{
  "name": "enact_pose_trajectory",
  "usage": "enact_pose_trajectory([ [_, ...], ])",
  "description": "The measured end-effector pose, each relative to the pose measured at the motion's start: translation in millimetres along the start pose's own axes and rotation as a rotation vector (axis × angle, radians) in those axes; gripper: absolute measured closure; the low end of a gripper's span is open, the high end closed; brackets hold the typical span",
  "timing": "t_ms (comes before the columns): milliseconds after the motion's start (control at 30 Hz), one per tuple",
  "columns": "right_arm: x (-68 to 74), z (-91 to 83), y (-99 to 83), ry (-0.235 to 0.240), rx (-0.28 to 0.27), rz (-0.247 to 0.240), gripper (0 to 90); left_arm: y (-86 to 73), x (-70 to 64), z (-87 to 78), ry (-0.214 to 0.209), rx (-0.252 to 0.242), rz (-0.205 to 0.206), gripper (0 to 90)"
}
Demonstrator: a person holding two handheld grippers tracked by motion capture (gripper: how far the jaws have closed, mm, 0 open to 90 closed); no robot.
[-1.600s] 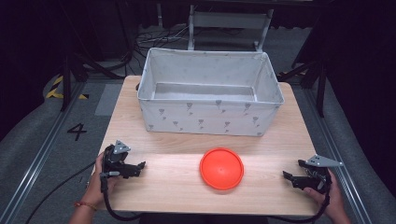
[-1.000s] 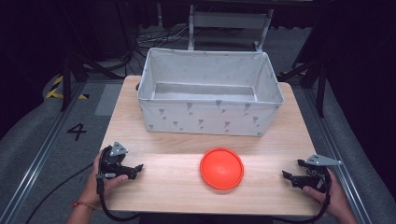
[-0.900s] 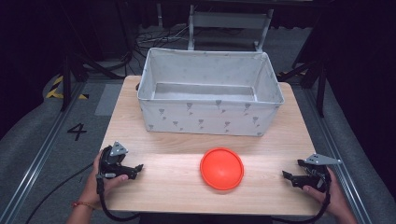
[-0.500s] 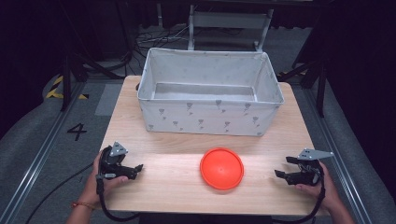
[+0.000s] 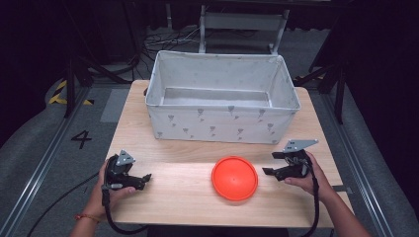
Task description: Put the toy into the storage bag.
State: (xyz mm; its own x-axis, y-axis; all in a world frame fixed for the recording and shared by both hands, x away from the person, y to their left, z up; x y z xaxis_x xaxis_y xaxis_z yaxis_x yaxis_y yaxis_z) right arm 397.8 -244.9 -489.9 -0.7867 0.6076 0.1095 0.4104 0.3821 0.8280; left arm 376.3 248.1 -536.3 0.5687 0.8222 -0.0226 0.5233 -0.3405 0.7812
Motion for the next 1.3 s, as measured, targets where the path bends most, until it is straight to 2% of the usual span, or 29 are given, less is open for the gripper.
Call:
enact_pose_trajectory([
  [100, 7.1, 15.8, 6.5, 0.04, 0.007, 0.003, 23.6, 0.0, 0.0, 0.0, 0.0, 0.0, 0.0, 0.2],
  [167, 11.9, 27.0, 9.6, 0.052, 0.017, -0.015, 23.4, 0.0, 0.0, 0.0, 0.0, 0.0, 0.0, 0.2],
  [300, 16.3, 46.6, 8.9, 0.066, 0.044, -0.021, 22.7, 0.0, 0.0, 0.0, 0.0, 0.0, 0.0, 0.2],
  [467, 14.4, 65.5, 1.9, 0.086, 0.068, 0.014, 21.3, 0.0, 0.0, 0.0, 0.0, 0.0, 0.0, 0.2],
  [633, 17.4, 72.1, -1.0, 0.092, 0.07, 0.009, 18.3, 0.0, 0.0, 0.0, 0.0, 0.0, 0.001, 0.2],
  [800, 26.6, 73.8, -3.1, 0.093, 0.078, -0.058, 16.3, -0.1, 0.0, -0.1, 0.0, 0.0, 0.001, 0.2],
  [833, 26.6, 73.8, -3.1, 0.093, 0.078, -0.058, 16.3, -0.1, 0.0, -0.1, 0.0, 0.0, 0.001, 0.2],
  [900, 33.1, 75.4, -4.7, 0.066, 0.081, -0.106, 16.2, -0.2, 0.1, -0.3, -0.001, 0.001, 0.003, 0.2],
  [1000, 38.1, 75.7, -5.1, 0.073, 0.079, -0.11, 17.5, -0.3, 0.1, -0.5, 0.0, 0.001, 0.004, 0.2],
  [1067, 42.6, 74.7, -4.3, 0.088, 0.082, -0.118, 22.8, -0.3, 0.3, -0.6, 0.001, 0.001, 0.005, 0.2],
  [1300, 44.6, 77.1, -1.4, 0.091, 0.096, -0.117, 26.5, -0.3, 0.4, -0.5, 0.002, -0.001, 0.005, 0.2],
])
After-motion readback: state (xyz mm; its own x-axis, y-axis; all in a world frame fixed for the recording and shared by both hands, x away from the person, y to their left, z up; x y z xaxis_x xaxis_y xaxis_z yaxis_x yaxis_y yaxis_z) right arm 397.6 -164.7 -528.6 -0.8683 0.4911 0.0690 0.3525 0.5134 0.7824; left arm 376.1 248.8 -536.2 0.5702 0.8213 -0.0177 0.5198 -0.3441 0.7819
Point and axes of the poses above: each handheld gripper's, and its own axes: z roughly forward along the jaws, y roughly out of its top, x roughly to its left, the point moved 5 cm from there along z, roughly forward along the jaws, and after that the axes turned 11 degrees about -x, right-handed, at the moved point
